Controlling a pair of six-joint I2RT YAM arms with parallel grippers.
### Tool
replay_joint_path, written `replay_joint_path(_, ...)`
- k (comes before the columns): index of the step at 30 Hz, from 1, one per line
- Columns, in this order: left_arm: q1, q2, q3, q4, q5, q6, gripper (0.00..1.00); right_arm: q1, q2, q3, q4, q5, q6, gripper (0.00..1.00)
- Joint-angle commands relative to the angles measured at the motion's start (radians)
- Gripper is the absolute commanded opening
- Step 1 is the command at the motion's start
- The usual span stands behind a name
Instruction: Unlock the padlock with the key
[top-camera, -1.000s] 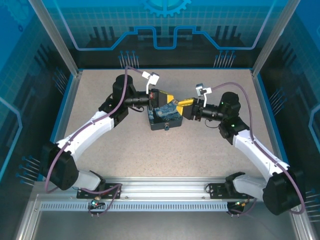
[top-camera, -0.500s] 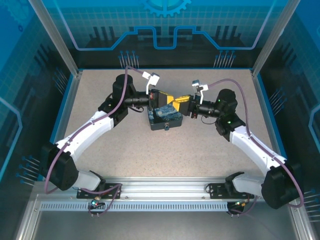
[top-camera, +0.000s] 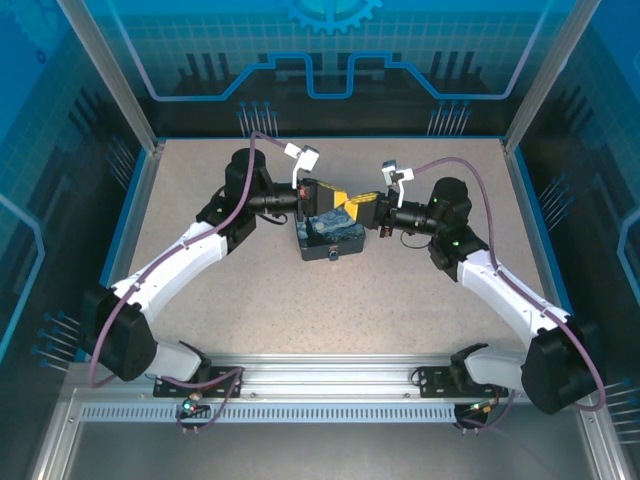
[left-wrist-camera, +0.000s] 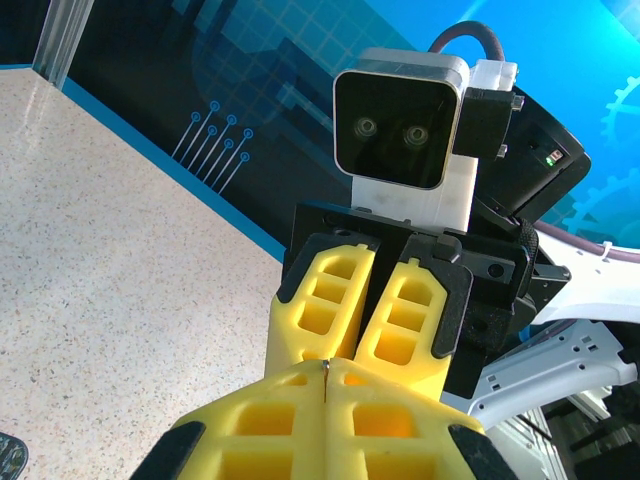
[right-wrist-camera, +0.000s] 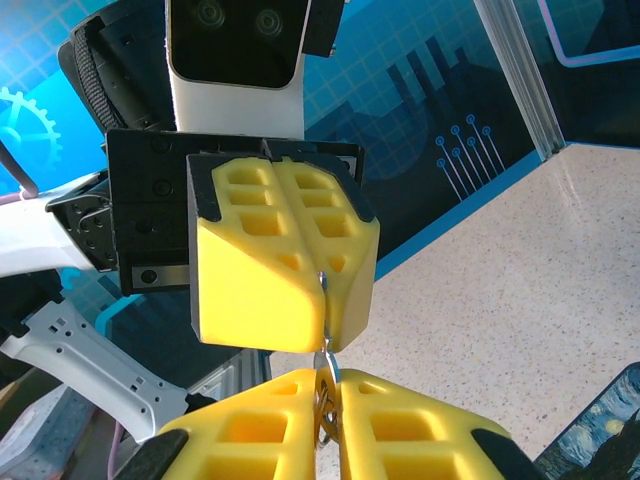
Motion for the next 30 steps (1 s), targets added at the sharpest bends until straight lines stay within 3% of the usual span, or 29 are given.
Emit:
replay_joint_path(1,0.002,-0.019,0.012,0.003,0.029,0.017,0.0,0.012,0.0,0.028,0.033,0.018,0.01,0.11)
replay_joint_path(21,0.002,-0.02,0.0,0.009,0.03,0.013,0.0,0.006,-0.005,0.028,0.047,0.031,0.038,0.15)
replay_joint_path(30,0.002,-0.02,-0.004,0.008,0.03,0.013,0.0,0.004,-0.008,0.029,0.045,0.035,0.039,0.08)
